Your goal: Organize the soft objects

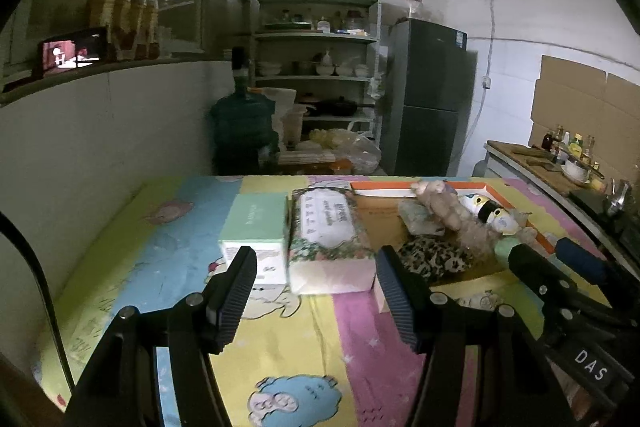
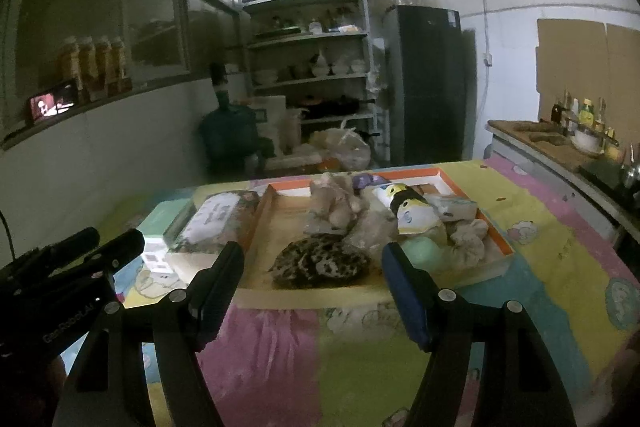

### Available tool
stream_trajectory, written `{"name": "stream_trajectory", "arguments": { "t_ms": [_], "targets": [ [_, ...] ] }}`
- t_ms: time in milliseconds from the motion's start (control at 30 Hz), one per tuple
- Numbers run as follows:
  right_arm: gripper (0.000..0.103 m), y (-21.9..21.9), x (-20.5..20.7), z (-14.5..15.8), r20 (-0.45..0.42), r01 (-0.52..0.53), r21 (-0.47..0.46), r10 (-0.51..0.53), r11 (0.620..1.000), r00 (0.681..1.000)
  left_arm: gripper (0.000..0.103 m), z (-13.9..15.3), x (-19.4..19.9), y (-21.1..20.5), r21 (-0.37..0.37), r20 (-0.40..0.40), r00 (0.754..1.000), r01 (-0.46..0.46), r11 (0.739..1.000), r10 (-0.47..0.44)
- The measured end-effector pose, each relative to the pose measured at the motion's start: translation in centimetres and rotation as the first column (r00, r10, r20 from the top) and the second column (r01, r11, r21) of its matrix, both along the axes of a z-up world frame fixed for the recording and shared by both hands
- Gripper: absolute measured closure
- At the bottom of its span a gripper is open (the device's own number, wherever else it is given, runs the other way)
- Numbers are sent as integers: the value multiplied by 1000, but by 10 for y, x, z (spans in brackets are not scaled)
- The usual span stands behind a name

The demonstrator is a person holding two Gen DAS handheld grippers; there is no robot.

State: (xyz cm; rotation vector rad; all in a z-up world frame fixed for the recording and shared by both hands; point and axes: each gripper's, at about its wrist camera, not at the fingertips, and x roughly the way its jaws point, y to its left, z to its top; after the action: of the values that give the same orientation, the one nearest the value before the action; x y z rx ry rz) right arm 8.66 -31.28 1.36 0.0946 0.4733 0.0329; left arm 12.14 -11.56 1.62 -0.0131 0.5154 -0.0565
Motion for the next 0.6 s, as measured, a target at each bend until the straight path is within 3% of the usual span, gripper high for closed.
{"name": "stream_trajectory", "arguments": {
  "t_ms": [300, 600],
  "targets": [
    [30, 19, -26, 3, 27, 22, -29, -21, 999, 999, 41, 1, -30, 13, 26, 16, 1000, -7, 1000, 7],
    [30, 43, -58, 4, 66, 35, -43, -32, 998, 997, 41, 4, -63, 34, 2, 45, 999, -13, 1000, 13]
  ]
}}
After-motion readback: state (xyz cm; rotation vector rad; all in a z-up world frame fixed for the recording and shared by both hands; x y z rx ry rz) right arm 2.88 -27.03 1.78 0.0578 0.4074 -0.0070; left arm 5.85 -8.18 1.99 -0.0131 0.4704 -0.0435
